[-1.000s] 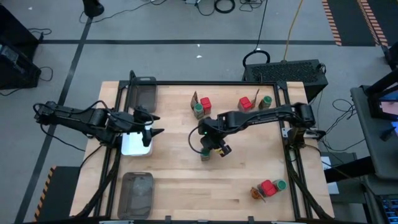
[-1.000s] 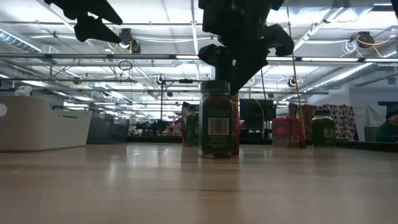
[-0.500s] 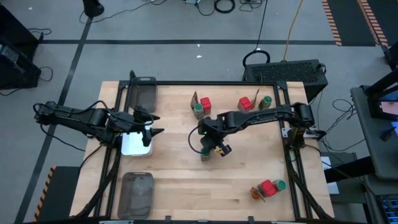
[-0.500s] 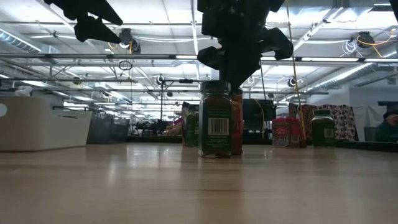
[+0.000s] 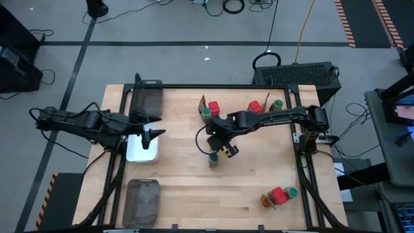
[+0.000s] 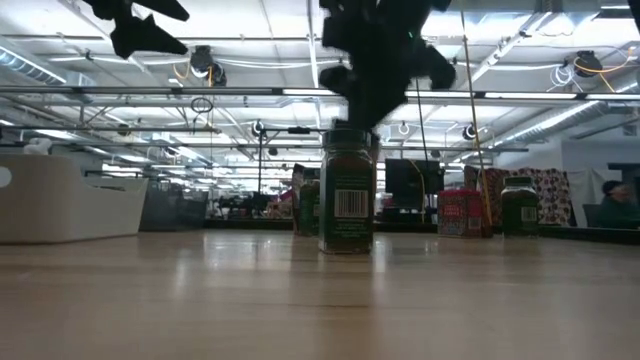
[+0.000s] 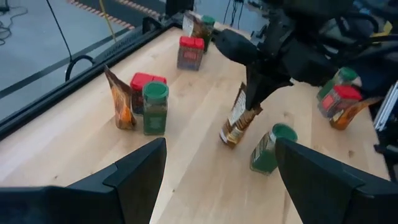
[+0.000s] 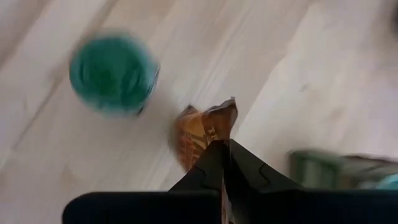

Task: Sort spices by type
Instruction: Put the orange seasoning bag into the bottom black bin

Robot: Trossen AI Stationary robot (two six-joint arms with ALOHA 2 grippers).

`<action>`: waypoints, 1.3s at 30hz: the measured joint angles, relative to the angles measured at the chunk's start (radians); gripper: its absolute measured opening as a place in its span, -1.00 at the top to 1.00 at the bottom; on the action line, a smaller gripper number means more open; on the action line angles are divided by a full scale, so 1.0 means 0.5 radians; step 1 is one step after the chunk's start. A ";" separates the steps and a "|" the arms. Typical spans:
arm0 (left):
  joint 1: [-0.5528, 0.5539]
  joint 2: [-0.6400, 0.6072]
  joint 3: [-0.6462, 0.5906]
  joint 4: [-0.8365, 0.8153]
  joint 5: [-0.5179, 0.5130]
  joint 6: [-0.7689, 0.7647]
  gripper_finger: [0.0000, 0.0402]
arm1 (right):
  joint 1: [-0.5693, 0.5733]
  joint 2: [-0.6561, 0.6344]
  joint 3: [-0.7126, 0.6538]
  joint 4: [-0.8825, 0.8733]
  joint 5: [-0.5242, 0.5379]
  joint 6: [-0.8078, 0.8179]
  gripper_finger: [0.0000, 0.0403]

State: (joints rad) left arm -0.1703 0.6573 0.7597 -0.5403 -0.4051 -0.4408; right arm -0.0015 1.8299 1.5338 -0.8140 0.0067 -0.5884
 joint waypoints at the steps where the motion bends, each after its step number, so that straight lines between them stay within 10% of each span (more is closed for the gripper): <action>1: 0.000 -0.026 0.000 -0.004 -0.024 0.000 -0.51 | -0.001 -0.002 0.045 0.001 0.000 0.000 1.00; 25: 0.000 -0.357 0.000 -0.234 -0.336 0.016 -0.51 | 0.095 0.279 0.529 1.188 -0.179 0.189 1.00; 39: 0.000 -0.376 0.000 -0.339 -0.689 0.005 -0.51 | 0.203 0.986 1.435 1.154 -0.404 0.452 1.00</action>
State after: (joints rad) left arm -0.1703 0.4690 0.7597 -0.7098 -0.7494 -0.4385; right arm 0.1001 2.3229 2.2511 -0.2371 -0.1951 -0.3625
